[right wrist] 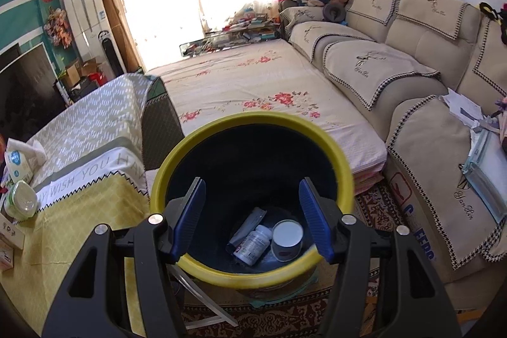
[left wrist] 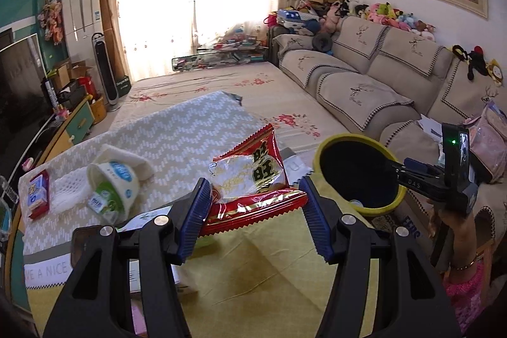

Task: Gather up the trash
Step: 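Grasp the red snack wrapper with the left gripper and drop it into the bin, then move the left gripper back over the table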

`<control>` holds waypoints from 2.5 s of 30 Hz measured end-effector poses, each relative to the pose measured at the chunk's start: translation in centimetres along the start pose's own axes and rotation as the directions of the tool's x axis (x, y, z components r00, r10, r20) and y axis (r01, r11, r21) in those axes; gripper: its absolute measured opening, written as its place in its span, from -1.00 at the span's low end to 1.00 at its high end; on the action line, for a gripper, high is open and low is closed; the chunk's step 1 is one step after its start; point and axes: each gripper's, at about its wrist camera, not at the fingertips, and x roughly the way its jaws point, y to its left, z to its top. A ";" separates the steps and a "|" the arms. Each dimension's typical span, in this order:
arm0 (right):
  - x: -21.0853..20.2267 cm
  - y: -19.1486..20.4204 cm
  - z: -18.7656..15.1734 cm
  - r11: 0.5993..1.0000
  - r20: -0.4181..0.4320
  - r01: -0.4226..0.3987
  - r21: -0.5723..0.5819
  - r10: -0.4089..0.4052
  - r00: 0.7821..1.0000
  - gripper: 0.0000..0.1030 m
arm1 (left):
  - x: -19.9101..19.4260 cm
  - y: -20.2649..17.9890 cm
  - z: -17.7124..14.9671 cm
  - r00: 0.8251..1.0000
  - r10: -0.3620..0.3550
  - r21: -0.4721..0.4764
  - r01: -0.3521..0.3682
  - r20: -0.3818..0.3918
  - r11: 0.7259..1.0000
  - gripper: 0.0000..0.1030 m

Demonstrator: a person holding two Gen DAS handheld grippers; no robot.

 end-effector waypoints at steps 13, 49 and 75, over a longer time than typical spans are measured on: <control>-3.3 -9.0 -0.3 0.986 0.047 0.089 0.140 -0.097 0.994 0.16 | 11.1 -14.2 3.3 0.974 -0.195 0.181 0.213 -0.112 0.960 0.13; -2.6 5.3 -1.6 0.958 -0.060 -0.249 -0.139 0.243 0.968 0.20 | -5.7 -0.3 -4.8 0.999 -0.014 -0.053 0.016 0.037 0.998 0.76; -4.6 30.4 -5.2 0.328 -0.478 -0.769 -0.548 0.632 0.610 0.20 | -13.6 10.5 -11.7 0.963 0.270 -0.259 -0.259 0.005 0.930 0.76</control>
